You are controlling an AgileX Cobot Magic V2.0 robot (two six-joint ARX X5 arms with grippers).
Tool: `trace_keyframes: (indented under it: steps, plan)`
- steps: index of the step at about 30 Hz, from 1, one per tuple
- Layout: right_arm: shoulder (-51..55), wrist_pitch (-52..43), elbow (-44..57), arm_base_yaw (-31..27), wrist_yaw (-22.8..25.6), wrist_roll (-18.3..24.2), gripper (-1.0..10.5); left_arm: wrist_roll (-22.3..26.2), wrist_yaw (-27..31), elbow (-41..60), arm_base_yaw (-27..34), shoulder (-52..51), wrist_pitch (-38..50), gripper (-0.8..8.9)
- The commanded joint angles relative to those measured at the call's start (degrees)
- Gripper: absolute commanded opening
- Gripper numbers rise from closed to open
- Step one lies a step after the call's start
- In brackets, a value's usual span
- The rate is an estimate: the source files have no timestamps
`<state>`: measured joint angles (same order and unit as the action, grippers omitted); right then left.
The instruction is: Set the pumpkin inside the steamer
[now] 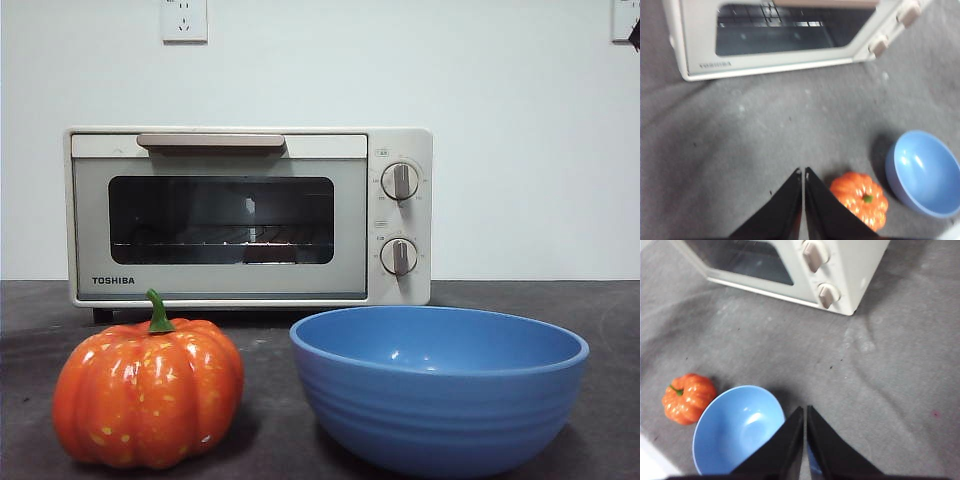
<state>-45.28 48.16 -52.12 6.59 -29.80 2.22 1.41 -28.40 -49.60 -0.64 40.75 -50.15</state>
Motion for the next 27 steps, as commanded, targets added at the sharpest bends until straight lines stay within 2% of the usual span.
trace_keyframes:
  steps: [1, 4, 9, 10, 14, 20, 22, 27]
  plan:
    - [-0.3, -0.5, -0.8, 0.9, 0.0, 1.6, 0.1, 2.0, -0.1, -1.0, -0.1, 0.3, 0.1, 0.15]
    - [-0.3, -0.5, -0.8, 1.2, 0.0, 1.6, 0.5, 2.0, -0.1, -1.0, -0.1, 0.3, 0.0, 0.15]
    - [-0.4, -0.6, -0.8, 1.9, -0.5, 1.2, 4.6, 2.0, -0.1, -1.0, -0.1, 0.3, 0.0, 0.15]
    - [-0.4, -0.9, -0.8, 2.8, -0.8, 0.9, 4.9, 2.0, -0.1, -1.0, -0.1, 0.3, 0.0, 0.15]
    - [-0.7, -6.0, -0.8, 10.1, -3.4, -0.8, 5.0, 2.0, -0.1, -1.0, -0.1, 0.3, 0.1, 0.15]
    - [-8.7, -13.8, -1.3, 25.4, -2.8, -2.7, 5.0, 2.0, -0.1, -1.0, -0.1, 0.3, 0.1, 0.15]
    - [-13.6, -15.9, -2.8, 30.1, -0.7, -2.6, 5.0, 2.0, -0.1, -1.0, -0.1, 0.3, 0.1, 0.15]
    - [-21.6, -16.6, -7.3, 35.8, 0.7, -1.5, 5.0, 2.0, -0.1, -1.0, -0.1, 0.3, 0.1, 0.15]
